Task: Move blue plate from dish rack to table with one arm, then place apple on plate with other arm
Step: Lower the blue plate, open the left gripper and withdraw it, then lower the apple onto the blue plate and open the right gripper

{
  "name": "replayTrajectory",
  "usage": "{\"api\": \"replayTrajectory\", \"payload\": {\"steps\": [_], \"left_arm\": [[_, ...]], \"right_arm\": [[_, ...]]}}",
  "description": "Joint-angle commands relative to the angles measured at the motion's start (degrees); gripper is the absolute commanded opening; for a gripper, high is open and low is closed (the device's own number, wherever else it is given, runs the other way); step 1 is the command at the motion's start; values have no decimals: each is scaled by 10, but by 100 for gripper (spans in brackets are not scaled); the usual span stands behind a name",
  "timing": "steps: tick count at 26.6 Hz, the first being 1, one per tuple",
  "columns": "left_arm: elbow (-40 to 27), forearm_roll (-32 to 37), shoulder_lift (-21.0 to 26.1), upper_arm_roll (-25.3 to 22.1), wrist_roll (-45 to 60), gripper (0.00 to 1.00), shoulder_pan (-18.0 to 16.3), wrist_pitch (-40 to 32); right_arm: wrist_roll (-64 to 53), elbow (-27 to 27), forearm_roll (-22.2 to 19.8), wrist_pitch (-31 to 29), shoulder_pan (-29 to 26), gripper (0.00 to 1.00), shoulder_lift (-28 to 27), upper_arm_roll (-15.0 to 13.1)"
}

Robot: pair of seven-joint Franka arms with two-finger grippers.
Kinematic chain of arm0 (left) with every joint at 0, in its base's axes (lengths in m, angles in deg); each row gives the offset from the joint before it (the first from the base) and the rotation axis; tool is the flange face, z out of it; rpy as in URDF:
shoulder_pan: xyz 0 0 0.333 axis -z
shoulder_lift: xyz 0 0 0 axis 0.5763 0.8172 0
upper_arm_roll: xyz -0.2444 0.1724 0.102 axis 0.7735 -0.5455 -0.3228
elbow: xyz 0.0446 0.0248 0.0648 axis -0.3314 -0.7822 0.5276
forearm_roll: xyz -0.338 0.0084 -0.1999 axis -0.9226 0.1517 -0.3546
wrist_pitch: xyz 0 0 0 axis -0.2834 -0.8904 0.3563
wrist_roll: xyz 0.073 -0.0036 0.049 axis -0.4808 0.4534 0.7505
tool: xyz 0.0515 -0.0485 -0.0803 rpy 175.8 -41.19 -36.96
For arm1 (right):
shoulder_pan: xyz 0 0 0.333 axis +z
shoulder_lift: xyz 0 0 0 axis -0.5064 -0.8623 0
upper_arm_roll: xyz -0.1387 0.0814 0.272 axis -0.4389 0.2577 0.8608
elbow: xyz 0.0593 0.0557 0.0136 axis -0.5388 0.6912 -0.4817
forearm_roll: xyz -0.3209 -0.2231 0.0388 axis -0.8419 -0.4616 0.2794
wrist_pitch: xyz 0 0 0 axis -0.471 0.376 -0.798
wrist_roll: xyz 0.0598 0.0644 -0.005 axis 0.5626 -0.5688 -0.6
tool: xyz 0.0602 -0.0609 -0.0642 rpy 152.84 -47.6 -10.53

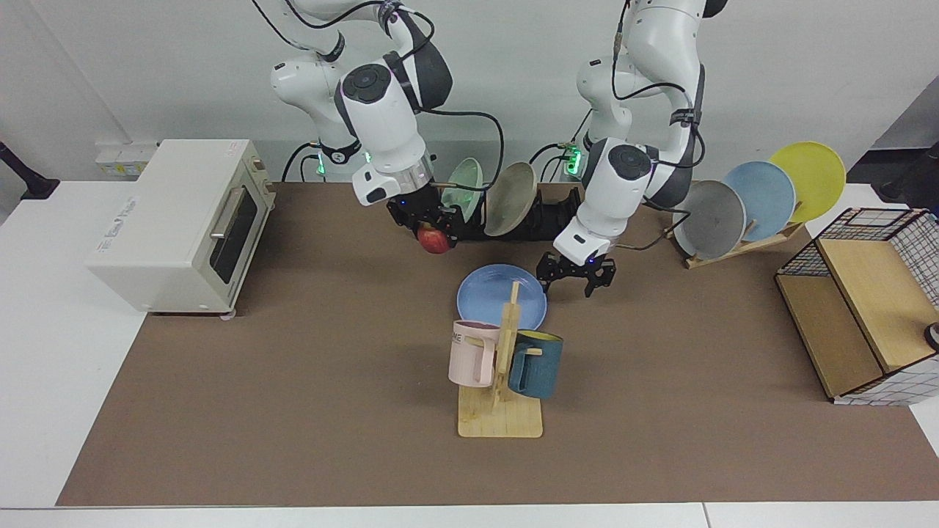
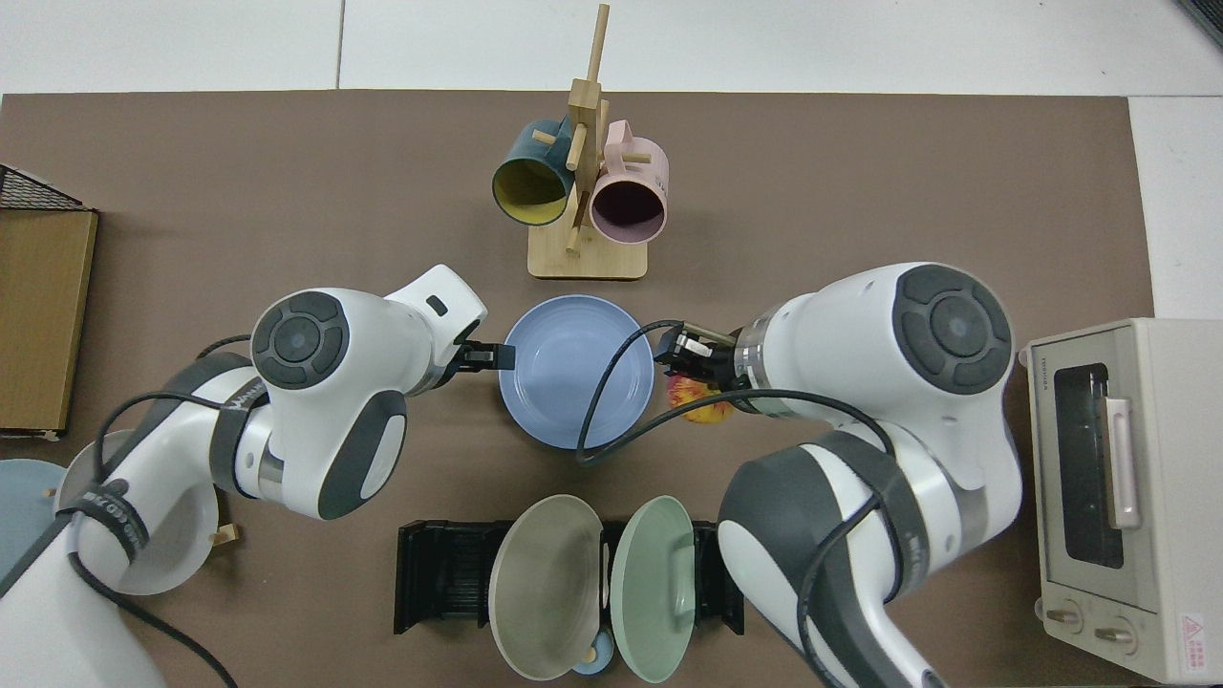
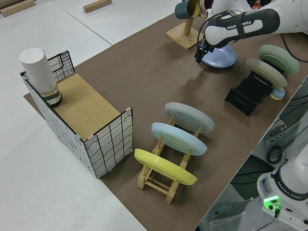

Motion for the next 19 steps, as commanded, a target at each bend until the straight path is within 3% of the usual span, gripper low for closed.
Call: {"api": "replayTrajectory", "payload": {"steps": [1,7,13,19], "left_arm": [[38,26,-50,0,-66,100,-34,-110],[61,22,-102,-5,-161,100,-74,-202],[111,21,-110,-7,-196,100,-87,-281],[114,19,-114,-7,-218,100,-100,-286]], "right_arm": [[30,21,-1,-38,22,0,-9,-3],[61,22,-7,-91,64,0,-49,-4],[116,21,-65,-135,109,0,-105,-4],[134,22,-99,-176,123,0,-146,-4]]}}
